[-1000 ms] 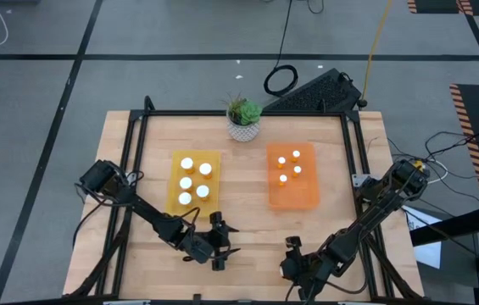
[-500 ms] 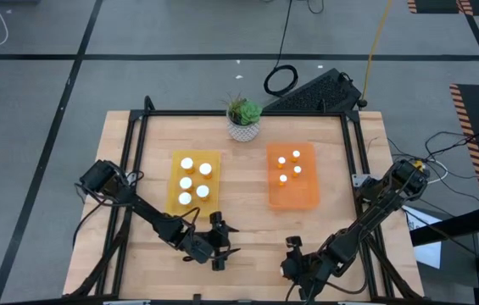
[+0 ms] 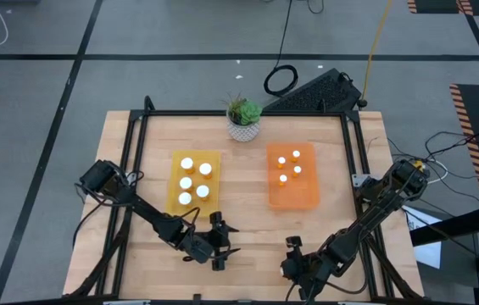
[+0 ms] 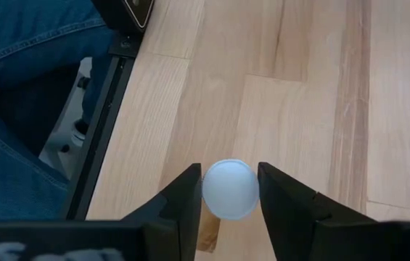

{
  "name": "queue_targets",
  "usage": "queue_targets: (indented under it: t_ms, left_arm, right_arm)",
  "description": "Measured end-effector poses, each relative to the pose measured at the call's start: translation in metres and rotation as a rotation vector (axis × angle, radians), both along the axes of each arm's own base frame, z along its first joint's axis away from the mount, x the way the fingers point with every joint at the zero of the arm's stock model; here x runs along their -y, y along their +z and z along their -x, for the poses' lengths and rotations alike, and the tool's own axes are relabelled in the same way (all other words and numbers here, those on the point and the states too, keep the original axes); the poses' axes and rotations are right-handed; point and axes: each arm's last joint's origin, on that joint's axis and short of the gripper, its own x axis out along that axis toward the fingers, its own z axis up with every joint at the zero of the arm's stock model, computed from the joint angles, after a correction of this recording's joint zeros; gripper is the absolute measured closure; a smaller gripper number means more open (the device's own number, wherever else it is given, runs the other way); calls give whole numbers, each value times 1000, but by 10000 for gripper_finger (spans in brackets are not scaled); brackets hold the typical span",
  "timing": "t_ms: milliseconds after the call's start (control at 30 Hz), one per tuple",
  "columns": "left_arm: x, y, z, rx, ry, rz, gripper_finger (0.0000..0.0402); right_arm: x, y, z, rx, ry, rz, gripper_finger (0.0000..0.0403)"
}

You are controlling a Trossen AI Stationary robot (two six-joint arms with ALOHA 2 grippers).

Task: Pick and place medicine bottles into bin by pill shape (circle, oval)
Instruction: Put the small medicine bottle into the orange bin

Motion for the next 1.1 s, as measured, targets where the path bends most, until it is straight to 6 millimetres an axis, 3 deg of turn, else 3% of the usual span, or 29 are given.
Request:
queue_targets:
  t_ms: [200,500,733,1100]
  left_arm:
    - [0,0,0,0,0,0,121]
    - [0,0,0,0,-4,-6,121]
    - [0,0,0,-1,-5,-8,121]
    - [0,0,0,-1,-6,-6,121]
  right_arm:
    - [4,3,-1,-1,0,4,285]
    - [25,36,0,36,-38,-17,285]
    - [62,65,5,29,-78,39,284]
    - [135,112,24,56,-170,139,283]
